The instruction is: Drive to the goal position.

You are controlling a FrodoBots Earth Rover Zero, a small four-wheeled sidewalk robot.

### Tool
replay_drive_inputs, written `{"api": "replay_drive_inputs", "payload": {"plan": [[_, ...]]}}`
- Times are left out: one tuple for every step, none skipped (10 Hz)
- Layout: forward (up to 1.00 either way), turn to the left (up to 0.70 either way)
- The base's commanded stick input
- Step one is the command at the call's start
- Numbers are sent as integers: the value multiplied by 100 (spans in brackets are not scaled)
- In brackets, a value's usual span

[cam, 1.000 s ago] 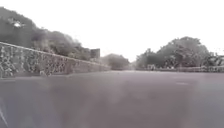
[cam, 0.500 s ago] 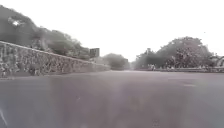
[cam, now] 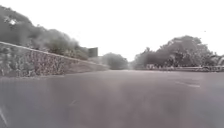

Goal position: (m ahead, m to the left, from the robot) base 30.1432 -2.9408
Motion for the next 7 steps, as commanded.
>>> {"api": "replay_drive_inputs", "payload": {"plan": [[70,0],[70,0],[70,0],[70,0],[70,-4],[70,-8],[70,0]]}}
